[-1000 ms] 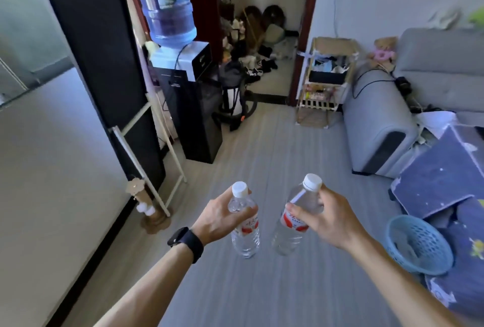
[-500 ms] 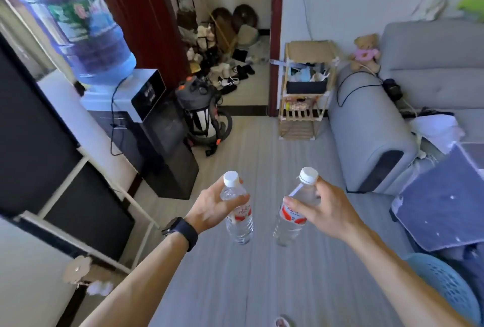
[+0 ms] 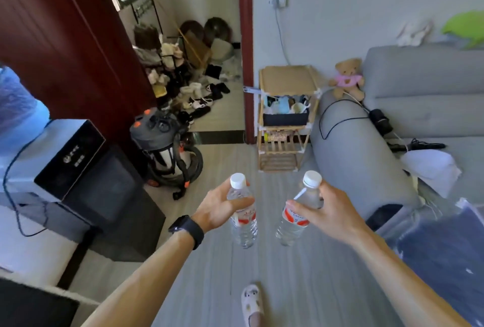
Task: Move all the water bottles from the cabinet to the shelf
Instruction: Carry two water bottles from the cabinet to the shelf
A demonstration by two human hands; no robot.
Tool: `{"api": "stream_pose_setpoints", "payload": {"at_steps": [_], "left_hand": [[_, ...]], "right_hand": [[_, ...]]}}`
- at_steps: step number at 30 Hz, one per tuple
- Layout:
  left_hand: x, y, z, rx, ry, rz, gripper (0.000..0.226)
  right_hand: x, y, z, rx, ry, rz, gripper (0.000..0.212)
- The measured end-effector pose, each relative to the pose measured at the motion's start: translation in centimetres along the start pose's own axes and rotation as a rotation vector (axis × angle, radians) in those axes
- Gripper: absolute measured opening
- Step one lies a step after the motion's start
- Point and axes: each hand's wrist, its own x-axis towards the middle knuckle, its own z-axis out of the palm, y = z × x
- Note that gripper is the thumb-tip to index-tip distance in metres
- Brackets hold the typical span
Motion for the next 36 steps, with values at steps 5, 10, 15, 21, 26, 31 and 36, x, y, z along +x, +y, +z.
{"api": "stream_pose_setpoints", "payload": {"at_steps": [5, 10, 15, 21, 26, 31, 36], "left_hand": [[12.9, 5.2, -0.8, -0.017, -0.038, 0.050, 0.033], [24.6, 8.2, -0.8, -0.100, -0.094, 0.001, 0.036], [36.2, 10.9, 0.0, -0.091, -0.129, -0.037, 0.034], [47.3, 15.7, 1.0, 0.021, -0.068, -0.040, 0.043], [55.4, 17.5, 0.3, 0.133, -0.010, -0.046, 0.058], [63.8, 17.6, -1.8, 0.192, -0.010, -0.025, 0.055], [73.2, 18.2, -5.6, 0.183, 0.044, -0.003, 0.062]], "right_hand": [[10.9, 2.3, -4.1, 0.002, 0.030, 0.061, 0.061], [21.2, 6.3, -7.4, 0.009, 0.047, 0.067, 0.062], [32.5, 10.6, -10.1, 0.018, -0.003, 0.055, 0.062], [45.3, 13.6, -13.8, -0.019, -0.048, 0.001, 0.061], [54.3, 15.3, -15.9, -0.009, -0.083, 0.002, 0.056], [63.3, 16.7, -15.5, -0.040, -0.117, 0.022, 0.054], [72.7, 16.8, -14.4, -0.012, -0.120, 0.052, 0.053]]}}
